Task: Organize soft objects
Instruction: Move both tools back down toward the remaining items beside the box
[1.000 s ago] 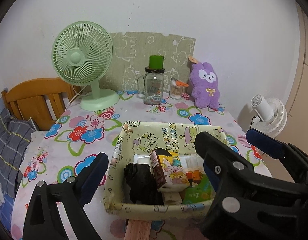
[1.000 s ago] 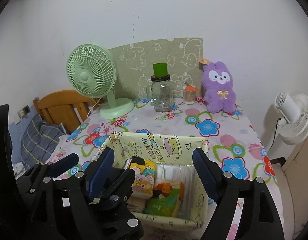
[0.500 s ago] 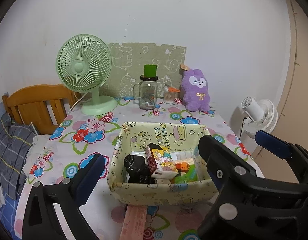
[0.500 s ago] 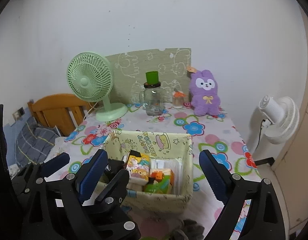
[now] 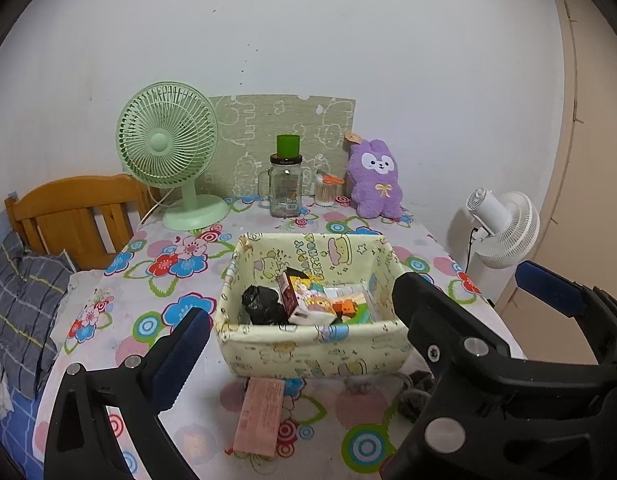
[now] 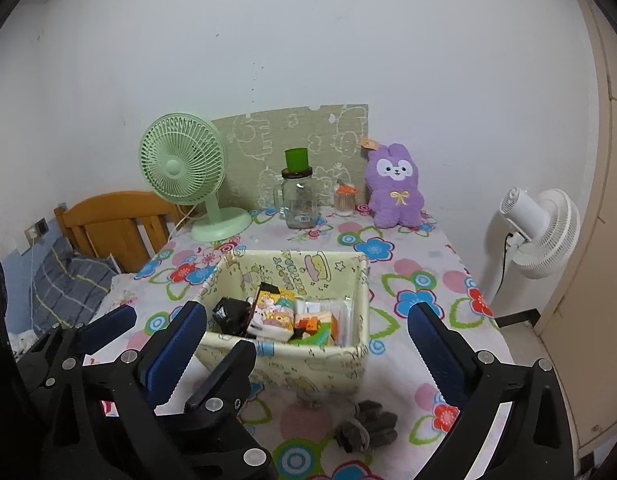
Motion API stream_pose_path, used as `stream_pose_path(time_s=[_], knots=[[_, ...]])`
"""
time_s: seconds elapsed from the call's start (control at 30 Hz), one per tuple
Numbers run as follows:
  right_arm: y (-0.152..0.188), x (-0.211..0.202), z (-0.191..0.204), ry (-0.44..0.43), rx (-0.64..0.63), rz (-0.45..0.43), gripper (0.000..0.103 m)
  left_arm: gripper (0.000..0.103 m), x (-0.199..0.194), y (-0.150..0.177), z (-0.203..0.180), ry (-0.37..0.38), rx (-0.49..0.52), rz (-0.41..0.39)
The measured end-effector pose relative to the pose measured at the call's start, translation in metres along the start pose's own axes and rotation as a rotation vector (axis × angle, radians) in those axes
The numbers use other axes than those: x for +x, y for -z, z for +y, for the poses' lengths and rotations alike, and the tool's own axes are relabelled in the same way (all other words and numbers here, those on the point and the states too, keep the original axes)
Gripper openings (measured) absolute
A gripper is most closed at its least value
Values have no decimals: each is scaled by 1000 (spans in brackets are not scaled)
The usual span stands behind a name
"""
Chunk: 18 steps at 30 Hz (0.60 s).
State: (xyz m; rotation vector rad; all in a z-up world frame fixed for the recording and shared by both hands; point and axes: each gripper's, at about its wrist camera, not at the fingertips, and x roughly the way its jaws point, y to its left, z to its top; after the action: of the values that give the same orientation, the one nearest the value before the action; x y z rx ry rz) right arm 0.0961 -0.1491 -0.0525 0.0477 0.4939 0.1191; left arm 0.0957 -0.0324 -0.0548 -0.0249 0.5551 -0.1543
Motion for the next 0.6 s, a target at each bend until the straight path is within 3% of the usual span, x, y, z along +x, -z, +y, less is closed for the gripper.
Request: stream_pose_path(time_s=[0.6], knots=[[41,-9,-4,38,6,16,103,103,-4,40,-6,-8,-5,15]])
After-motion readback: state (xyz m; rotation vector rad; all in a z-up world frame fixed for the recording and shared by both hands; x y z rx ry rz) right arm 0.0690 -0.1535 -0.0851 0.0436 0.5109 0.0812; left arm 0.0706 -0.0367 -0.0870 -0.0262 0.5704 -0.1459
